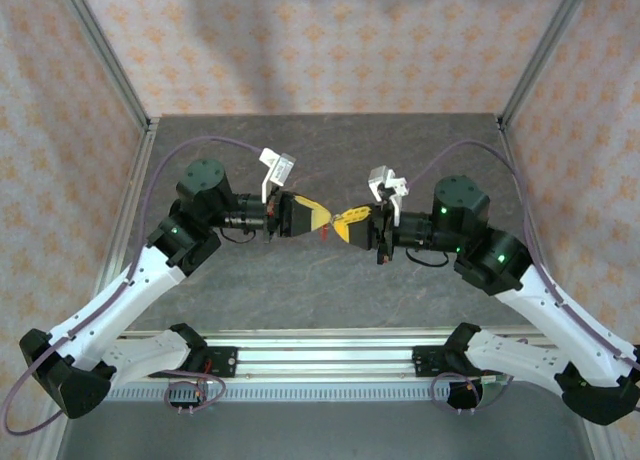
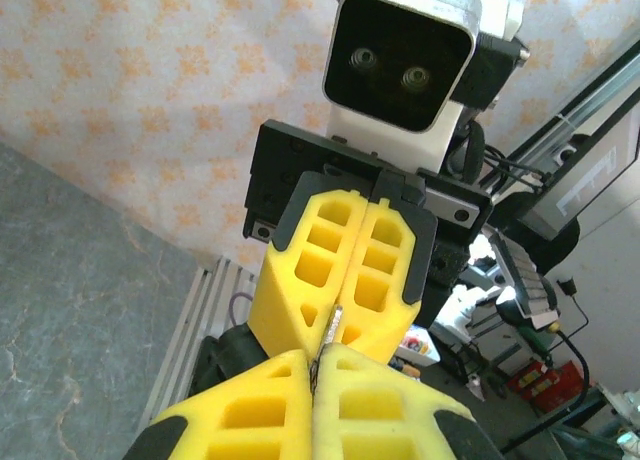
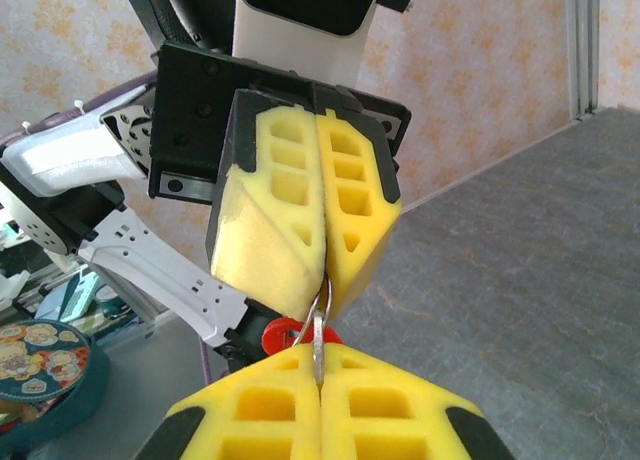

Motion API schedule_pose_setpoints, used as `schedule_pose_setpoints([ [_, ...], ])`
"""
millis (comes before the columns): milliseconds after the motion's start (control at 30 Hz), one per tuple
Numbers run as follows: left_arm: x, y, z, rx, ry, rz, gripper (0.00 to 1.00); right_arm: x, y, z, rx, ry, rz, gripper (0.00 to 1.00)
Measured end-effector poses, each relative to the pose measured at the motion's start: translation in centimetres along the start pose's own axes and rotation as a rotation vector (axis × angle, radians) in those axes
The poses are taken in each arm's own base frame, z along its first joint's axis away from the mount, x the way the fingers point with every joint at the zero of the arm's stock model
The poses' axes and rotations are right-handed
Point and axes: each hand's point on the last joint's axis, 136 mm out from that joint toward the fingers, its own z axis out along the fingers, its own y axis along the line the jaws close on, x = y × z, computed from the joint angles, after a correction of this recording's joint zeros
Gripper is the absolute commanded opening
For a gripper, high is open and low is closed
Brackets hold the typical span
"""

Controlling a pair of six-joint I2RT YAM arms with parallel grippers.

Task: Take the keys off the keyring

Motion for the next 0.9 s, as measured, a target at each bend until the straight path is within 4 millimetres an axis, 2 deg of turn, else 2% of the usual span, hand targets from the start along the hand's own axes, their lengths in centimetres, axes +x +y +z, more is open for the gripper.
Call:
schedule_pose_setpoints([
  [233, -0.3, 0.9, 0.2, -0.003, -0.052, -0.056, 0.00, 1.2, -0.6, 0.1, 0.039, -0.077, -0.061, 0.00],
  [433, -1.7, 0.8, 0.0, -0.011, -0.116, -0.036, 0.00, 1.5, 0.1, 0.1, 0.051, -0.105, -0.128, 0.00],
  [633, -2.1, 1.1, -0.1, -0.032, -0.141, -0.031, 0.00, 1.4, -0.5, -0.1, 0.094, -0.117, -0.152, 0.00],
  [733, -2.0, 2.2, -0.2, -0.088, -0.150, -0.023, 0.00, 1.4, -1.2, -0.1, 0.133, -0.120, -0.147, 0.00],
  [900, -0.9, 5.7, -1.0, -0.269, -0.147, -0.027, 0.00, 1.9, -2.8, -0.7, 0.228, -0.115, -0.104, 0.00],
])
